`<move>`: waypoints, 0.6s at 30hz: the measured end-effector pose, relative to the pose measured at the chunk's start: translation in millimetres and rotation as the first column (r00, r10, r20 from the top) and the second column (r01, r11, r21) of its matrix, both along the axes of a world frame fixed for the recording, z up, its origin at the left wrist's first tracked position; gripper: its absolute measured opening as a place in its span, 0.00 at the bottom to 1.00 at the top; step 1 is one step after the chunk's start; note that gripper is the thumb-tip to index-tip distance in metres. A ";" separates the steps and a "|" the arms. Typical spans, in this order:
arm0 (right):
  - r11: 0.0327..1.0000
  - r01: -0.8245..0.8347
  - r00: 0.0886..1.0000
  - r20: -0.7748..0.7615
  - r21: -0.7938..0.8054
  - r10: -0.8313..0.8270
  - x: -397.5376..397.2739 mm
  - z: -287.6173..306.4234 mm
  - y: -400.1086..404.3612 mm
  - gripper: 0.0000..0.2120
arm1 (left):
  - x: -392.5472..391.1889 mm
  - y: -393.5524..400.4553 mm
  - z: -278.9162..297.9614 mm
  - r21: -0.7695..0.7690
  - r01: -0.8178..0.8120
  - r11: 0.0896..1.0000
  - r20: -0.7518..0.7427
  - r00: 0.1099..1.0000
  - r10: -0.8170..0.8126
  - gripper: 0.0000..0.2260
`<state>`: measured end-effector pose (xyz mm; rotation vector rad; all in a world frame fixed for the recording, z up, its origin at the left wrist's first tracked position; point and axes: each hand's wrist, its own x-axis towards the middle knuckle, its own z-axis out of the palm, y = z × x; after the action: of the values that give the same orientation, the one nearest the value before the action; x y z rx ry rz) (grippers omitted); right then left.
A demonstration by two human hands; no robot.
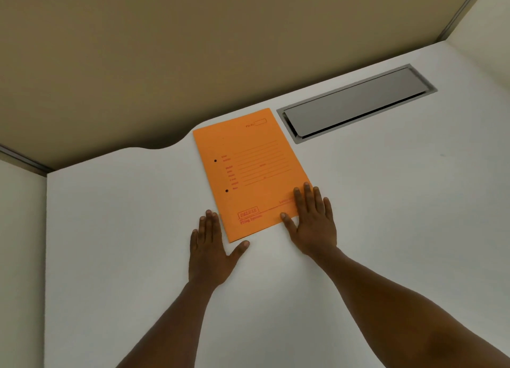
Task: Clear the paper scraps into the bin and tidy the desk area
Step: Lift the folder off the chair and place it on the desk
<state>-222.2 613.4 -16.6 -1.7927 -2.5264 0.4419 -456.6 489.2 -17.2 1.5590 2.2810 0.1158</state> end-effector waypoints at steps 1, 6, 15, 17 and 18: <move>1.000 -0.008 1.000 0.013 -0.006 0.008 4.1 -0.4 -13.3 0.38 | 0.0 -10.6 1.2 -0.020 0.016 1.000 -0.019 1.000 -0.016 0.48; 0.993 -0.097 0.993 0.067 -0.068 0.101 23.5 2.6 -91.8 0.37 | 15.9 -77.7 9.7 -0.089 0.057 0.994 -0.056 0.997 -0.062 0.45; 0.988 -0.152 0.987 0.041 -0.016 0.153 49.3 43.7 -215.0 0.37 | 68.4 -190.9 52.0 0.006 0.088 0.996 -0.050 0.995 -0.088 0.39; 0.988 -0.153 0.988 0.024 0.007 0.153 54.5 53.0 -248.1 0.37 | 78.9 -222.8 62.4 0.022 0.089 0.996 -0.054 0.995 -0.087 0.39; 0.988 -0.154 0.988 0.020 0.012 0.154 57.6 57.3 -265.0 0.37 | 84.0 -238.4 67.1 0.025 0.087 0.996 -0.054 0.995 -0.085 0.39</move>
<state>-164.6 348.3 40.8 -1.6110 -2.6859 0.4112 -372.5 250.7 49.9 1.6910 2.2570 0.0845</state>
